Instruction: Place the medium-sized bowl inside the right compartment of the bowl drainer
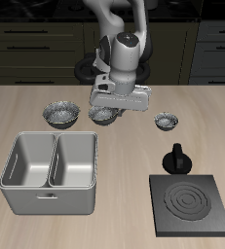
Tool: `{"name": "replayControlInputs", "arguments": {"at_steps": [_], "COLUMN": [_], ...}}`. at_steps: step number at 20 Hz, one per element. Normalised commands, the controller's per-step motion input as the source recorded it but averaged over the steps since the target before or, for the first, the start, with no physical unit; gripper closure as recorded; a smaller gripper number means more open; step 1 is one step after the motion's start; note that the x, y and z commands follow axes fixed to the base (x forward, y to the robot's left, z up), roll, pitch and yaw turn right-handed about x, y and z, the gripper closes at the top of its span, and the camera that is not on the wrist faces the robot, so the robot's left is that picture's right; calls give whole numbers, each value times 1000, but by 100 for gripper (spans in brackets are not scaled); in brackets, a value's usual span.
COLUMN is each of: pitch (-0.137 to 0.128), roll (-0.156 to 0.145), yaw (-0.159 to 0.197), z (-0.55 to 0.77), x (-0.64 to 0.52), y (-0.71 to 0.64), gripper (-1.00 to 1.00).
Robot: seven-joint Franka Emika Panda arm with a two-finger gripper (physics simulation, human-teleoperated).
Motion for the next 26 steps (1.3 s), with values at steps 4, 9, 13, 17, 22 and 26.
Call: {"name": "replayControlInputs", "arguments": {"at_steps": [4,9,13,17,22,26], "pitch": [-71,-49,-60,-71,-46,-24], "roll": [-2,-13,0,1,-5,-3], "yaw": [5,4,15,8,-7,-9], "z": [502,496,563,562,454,341], "x": [-32,-2,-40,-77,-19,5], "y": [-44,-14,20,22,24,-28], "gripper": [100,100,100,100,100,100]}}
